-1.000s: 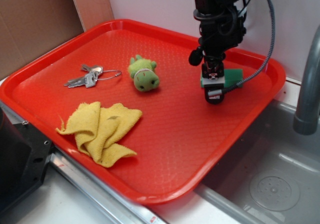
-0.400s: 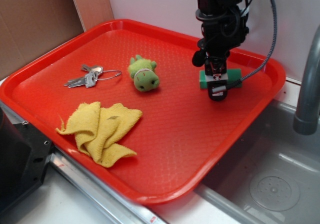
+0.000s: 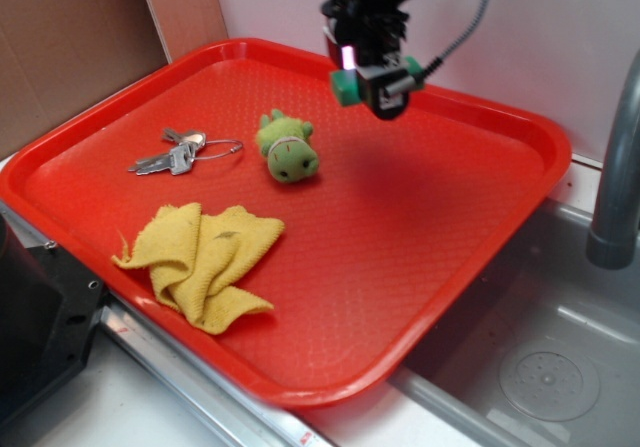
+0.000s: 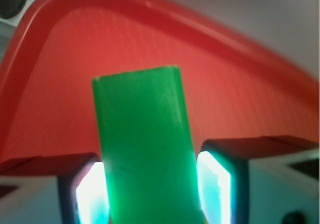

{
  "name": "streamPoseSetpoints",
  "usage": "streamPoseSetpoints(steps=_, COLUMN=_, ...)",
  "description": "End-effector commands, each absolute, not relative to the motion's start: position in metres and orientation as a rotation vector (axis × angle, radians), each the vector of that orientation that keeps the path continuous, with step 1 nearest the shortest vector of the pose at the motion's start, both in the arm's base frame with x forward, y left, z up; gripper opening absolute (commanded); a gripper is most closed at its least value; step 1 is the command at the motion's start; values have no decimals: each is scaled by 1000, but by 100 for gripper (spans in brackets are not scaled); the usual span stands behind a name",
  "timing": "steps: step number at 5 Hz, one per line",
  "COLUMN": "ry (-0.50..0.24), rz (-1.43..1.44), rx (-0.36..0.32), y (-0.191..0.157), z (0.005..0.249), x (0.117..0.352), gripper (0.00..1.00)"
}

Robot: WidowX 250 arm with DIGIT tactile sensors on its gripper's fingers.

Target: Grab the green block.

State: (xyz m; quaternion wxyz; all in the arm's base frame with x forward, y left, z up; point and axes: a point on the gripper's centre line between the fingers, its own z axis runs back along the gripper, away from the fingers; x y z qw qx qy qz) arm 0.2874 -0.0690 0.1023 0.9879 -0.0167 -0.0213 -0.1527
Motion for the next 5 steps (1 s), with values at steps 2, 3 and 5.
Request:
streamPoseSetpoints(steps=2, ry=-95, rz=82, rx=3, y=-37, z=170, x=220, gripper=0)
streamPoseSetpoints(steps=3, ry=-112, rz=134, rx=40, y=-33, z=171, x=197, gripper=0)
streamPoseSetpoints(steps=5, ry=-89, rz=172, rx=23, y=-33, z=166, x=178, gripper=0)
